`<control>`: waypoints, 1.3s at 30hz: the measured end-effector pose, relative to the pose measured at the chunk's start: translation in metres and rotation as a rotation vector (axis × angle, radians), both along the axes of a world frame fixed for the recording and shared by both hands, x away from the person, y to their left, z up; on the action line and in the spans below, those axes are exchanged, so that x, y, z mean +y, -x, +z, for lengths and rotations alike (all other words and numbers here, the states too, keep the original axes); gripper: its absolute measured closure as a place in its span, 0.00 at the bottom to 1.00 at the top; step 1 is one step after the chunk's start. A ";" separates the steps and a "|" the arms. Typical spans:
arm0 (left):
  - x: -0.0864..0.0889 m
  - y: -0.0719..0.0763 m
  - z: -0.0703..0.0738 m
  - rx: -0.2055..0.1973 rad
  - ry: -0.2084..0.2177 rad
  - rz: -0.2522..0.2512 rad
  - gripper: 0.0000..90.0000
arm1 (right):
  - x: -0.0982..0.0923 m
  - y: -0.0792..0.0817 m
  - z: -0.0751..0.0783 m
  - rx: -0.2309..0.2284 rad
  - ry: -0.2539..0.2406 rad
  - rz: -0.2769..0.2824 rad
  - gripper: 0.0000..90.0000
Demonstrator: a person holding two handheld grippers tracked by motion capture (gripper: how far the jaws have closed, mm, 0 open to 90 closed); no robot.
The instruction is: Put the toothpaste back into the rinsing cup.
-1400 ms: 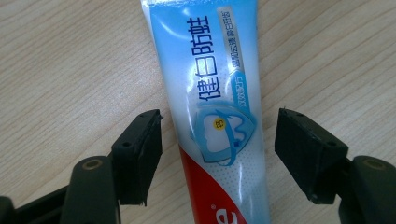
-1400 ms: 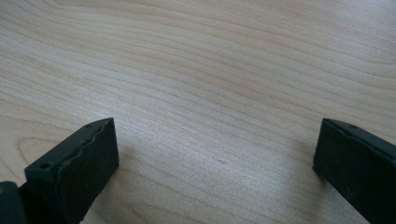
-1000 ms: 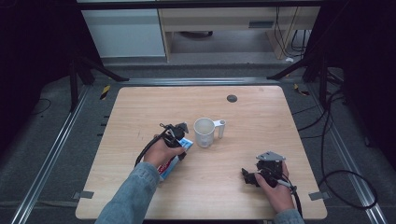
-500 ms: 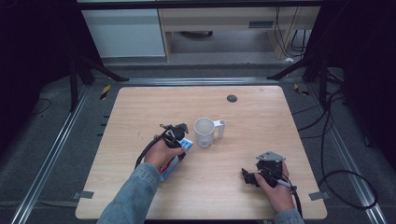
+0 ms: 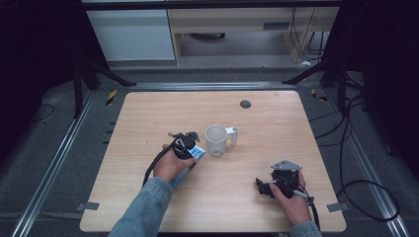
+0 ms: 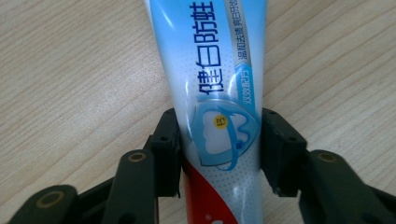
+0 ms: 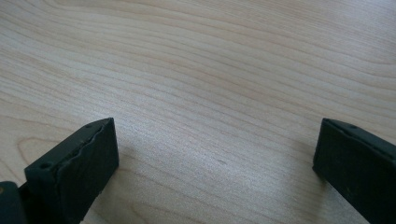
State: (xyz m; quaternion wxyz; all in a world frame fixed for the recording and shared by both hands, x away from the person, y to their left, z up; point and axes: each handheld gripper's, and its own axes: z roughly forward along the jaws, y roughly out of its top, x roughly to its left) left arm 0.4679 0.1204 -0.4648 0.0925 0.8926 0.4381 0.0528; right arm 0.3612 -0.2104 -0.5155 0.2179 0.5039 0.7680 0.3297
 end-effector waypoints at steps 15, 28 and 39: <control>0.002 0.023 0.030 -0.181 0.097 -0.027 0.79 | 0.000 0.000 0.000 0.001 -0.001 0.000 0.00; -0.007 0.047 0.058 -0.322 0.168 -0.026 0.79 | 0.000 0.000 0.000 0.001 -0.002 -0.001 0.00; -0.035 0.063 0.079 -0.372 0.191 -0.102 0.79 | 0.000 0.000 0.000 0.001 -0.001 -0.002 0.00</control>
